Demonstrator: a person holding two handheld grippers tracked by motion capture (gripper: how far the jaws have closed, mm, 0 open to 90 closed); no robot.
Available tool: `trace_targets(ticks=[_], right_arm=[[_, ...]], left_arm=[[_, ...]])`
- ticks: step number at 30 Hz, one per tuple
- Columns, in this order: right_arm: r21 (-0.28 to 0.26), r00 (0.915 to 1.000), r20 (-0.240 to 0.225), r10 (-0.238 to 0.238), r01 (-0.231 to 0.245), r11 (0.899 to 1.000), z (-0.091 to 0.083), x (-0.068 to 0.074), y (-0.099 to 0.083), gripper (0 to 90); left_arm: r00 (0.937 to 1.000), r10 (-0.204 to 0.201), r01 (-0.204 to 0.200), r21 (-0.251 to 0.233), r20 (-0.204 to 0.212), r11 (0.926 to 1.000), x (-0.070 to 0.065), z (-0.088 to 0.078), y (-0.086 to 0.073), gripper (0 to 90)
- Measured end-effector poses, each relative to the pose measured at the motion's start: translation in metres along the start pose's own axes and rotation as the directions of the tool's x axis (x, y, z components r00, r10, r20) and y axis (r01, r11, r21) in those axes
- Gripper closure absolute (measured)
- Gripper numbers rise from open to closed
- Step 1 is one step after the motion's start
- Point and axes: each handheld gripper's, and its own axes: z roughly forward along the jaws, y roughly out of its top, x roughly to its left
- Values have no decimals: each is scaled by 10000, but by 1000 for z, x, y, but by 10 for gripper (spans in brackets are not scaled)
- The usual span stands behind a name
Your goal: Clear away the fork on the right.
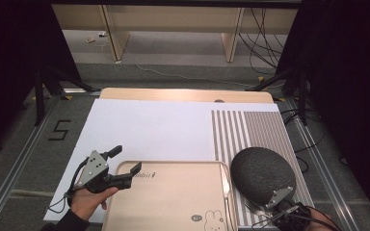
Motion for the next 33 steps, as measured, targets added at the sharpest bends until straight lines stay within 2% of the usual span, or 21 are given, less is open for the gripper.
trace_targets(ticks=[7, 14, 21, 24, 33], right_arm=[[108, 9981, 80, -604, 603, 9981, -1, 5, 2, 842], [-198, 9970, -115, -764, 761, 9969, -4, 7, 3, 847], [-766, 9972, -318, -678, 652, 9949, -10, 9, 6, 847], [-1018, 9977, -470, -492, 442, 9938, -13, 9, 8, 848], [-2043, 9941, -1049, -275, 55, 9789, -21, 8, 16, 848]], left_arm=[[10000, 1, -1, -5, -9, 10000, 0, 0, 0, 156], [10000, -8, 8, -5, -5, 10000, 0, 0, 0, 156], [10000, -7, 7, -13, -4, 10000, 0, 0, 0, 156], [10000, -16, 16, -9, -10, 10000, 0, 0, 0, 156], [10000, -1, 1, -4, -9, 10000, 0, 0, 0, 156]])
